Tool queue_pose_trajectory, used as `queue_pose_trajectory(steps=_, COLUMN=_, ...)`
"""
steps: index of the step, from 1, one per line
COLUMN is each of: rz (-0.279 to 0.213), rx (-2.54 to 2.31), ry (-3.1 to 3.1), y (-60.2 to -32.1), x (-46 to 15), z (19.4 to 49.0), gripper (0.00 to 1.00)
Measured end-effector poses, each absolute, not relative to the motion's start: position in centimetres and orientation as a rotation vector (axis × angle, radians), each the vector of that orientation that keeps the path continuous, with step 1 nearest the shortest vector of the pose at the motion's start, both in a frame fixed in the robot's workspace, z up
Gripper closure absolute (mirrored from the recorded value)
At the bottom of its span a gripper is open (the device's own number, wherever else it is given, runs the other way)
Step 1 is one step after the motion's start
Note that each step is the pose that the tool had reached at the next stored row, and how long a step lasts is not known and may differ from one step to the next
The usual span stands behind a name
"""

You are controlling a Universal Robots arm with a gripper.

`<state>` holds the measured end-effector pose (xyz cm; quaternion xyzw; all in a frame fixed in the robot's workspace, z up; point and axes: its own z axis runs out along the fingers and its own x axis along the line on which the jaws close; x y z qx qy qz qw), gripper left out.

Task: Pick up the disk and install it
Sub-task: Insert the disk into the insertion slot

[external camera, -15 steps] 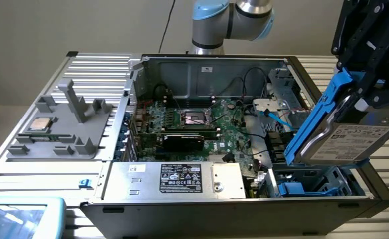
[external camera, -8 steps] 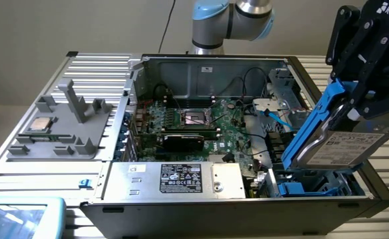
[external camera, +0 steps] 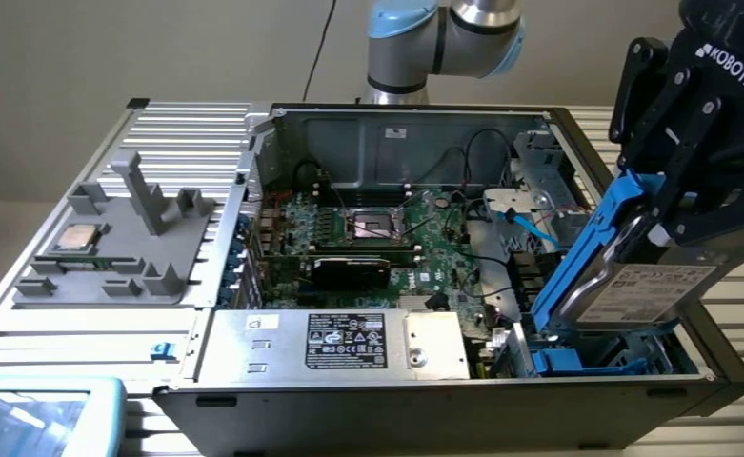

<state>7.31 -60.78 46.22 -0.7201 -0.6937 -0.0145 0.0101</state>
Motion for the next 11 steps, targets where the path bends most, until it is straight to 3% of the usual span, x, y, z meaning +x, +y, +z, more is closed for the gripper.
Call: queue_pose_trajectory(steps=11, rz=-0.045, rx=-2.228, ry=-2.185, y=-60.7, x=7.4, z=45.0, gripper=0.63)
